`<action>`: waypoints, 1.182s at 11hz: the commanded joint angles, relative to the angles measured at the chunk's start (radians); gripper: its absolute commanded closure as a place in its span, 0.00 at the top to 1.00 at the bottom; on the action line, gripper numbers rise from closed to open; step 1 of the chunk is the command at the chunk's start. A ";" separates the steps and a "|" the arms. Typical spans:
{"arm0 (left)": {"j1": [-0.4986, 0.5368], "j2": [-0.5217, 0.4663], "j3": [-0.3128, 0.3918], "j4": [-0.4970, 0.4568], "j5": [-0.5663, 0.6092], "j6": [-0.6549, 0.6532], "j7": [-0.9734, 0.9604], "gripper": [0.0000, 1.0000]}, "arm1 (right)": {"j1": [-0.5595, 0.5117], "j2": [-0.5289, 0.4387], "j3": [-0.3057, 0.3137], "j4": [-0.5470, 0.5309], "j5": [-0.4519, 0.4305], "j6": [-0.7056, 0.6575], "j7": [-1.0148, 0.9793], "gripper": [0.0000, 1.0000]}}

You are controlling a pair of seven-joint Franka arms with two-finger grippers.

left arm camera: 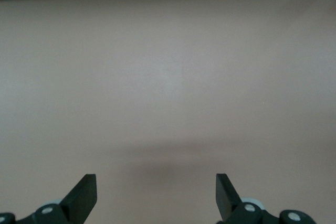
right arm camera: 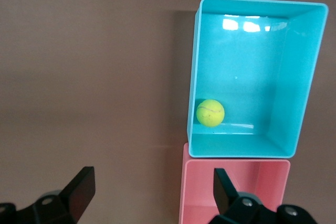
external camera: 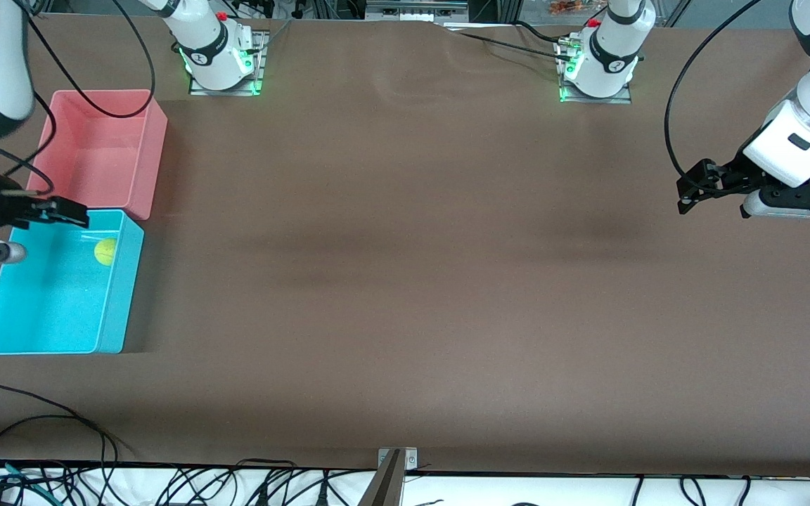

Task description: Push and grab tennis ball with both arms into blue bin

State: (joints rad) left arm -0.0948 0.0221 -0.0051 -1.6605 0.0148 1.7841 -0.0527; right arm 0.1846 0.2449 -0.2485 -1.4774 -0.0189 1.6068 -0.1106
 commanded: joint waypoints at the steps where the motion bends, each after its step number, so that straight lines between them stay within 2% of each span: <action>1: 0.006 0.015 -0.007 0.031 0.022 -0.012 0.013 1.00 | 0.003 -0.085 -0.006 0.031 0.045 -0.079 0.015 1.00; 3: 0.006 0.015 -0.006 0.031 0.021 -0.012 0.013 1.00 | 0.000 -0.146 0.006 0.004 0.047 -0.065 0.055 1.00; 4: 0.006 0.015 -0.006 0.031 0.021 -0.012 0.011 1.00 | -0.004 -0.183 0.014 -0.057 0.042 -0.032 0.077 1.00; 5: 0.006 0.015 -0.006 0.031 0.021 -0.012 0.011 1.00 | -0.035 -0.228 0.058 -0.128 0.037 0.037 0.074 1.00; 6: 0.006 0.015 -0.006 0.031 0.021 -0.014 0.011 1.00 | -0.121 -0.299 0.139 -0.220 0.037 0.109 0.063 1.00; 7: 0.006 0.015 -0.006 0.031 0.021 -0.012 0.010 1.00 | -0.189 -0.327 0.212 -0.250 0.039 0.093 0.063 1.00; 8: 0.004 0.015 -0.006 0.031 0.021 -0.012 0.010 1.00 | -0.194 -0.323 0.231 -0.248 0.039 0.076 0.069 1.00; 11: 0.006 0.015 -0.006 0.031 0.019 -0.014 0.010 1.00 | -0.192 -0.273 0.216 -0.202 0.045 0.078 0.071 1.00; 13: 0.006 0.015 -0.006 0.031 0.019 -0.014 0.010 1.00 | -0.151 -0.265 0.158 -0.186 0.036 0.076 0.072 1.00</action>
State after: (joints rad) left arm -0.0942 0.0229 -0.0052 -1.6592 0.0148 1.7841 -0.0527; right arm 0.0124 -0.0323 -0.0458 -1.6836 0.0101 1.6776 -0.0443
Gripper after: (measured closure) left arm 0.000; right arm 0.000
